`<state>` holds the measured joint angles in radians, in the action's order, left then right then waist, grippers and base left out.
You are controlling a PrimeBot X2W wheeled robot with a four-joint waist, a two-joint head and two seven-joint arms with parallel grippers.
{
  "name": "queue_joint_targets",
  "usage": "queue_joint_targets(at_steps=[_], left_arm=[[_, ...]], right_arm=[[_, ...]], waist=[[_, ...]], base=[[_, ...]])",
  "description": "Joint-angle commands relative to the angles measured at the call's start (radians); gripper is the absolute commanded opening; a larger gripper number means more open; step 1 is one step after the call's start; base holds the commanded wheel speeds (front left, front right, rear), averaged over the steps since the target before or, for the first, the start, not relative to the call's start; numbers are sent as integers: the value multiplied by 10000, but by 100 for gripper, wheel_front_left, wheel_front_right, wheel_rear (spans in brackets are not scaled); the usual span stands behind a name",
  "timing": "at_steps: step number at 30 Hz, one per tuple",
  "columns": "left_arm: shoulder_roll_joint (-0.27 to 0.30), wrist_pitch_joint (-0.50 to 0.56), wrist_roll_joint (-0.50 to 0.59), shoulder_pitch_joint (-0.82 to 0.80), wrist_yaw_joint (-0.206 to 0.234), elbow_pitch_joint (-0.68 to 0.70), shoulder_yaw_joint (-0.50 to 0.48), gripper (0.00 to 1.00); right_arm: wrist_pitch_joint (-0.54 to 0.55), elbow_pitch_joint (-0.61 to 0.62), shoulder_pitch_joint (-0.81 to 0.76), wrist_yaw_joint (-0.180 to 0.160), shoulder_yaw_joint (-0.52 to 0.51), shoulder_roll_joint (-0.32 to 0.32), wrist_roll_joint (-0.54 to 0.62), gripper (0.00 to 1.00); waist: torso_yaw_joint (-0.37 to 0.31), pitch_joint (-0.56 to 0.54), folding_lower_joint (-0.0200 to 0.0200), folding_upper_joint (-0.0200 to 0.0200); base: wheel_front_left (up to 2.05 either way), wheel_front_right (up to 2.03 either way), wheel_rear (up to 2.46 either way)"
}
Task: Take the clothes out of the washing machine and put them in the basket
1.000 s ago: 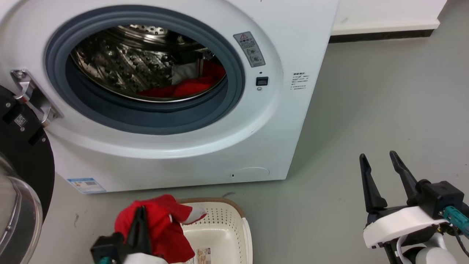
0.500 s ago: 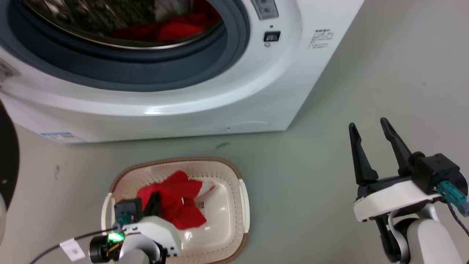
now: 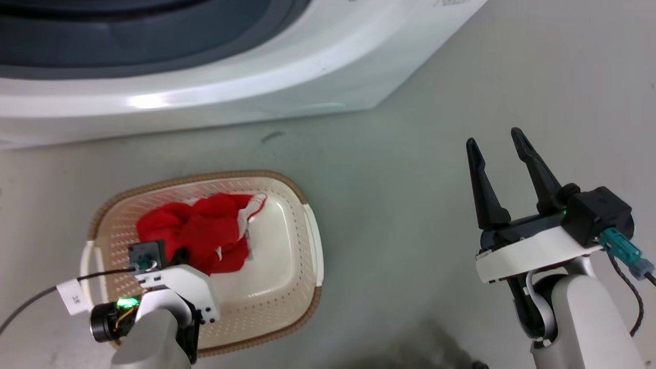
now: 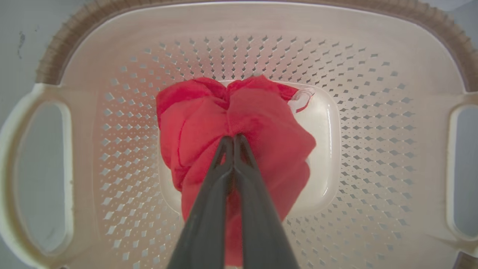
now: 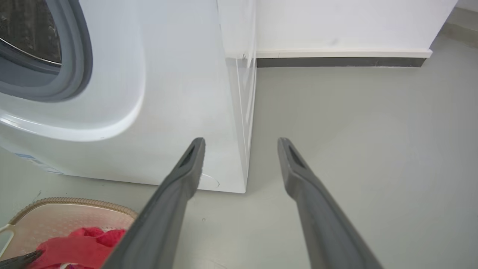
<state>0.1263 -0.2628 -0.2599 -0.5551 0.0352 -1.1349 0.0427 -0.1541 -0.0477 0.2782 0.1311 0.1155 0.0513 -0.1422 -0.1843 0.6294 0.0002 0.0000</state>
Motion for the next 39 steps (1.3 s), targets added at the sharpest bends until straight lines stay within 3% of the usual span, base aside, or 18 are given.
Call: queue_joint_targets(at_steps=[1,7,8,9,14,23,39], left_arm=[[86,-26,-59,-288,-29,-289,-24,0],[224,-27,-176,-764,-60,-799,-112,3],[230,-27,-164,-797,-56,-813,-120,40],[231,-27,-161,-818,-52,-801,-121,100],[102,-27,-202,-528,-80,-593,-180,100],[-363,-27,-148,634,-403,621,-356,100],[-750,-28,759,2921,-378,5402,-503,100]], right_arm=[[-109,-85,204,-7,60,-20,-75,100],[-360,-430,441,-7,138,-19,-192,100],[-400,-498,470,-7,123,-19,-193,100],[-414,-554,491,-7,108,-20,-187,100],[-479,-837,506,-7,21,-17,-104,100],[-321,-1153,-113,-7,-352,-16,246,100],[349,-456,-1398,-7,-1034,-14,571,100]], waist=[[-275,571,-2,0],[-331,826,-2,0],[-311,793,-2,0],[-285,734,-2,0],[-122,195,-2,0],[429,-1900,-2,0],[1081,-4359,-2,0]], base=[[0,0,0],[0,0,0],[0,0,0],[0,0,0],[0,0,0],[0,0,0],[0,0,0]])
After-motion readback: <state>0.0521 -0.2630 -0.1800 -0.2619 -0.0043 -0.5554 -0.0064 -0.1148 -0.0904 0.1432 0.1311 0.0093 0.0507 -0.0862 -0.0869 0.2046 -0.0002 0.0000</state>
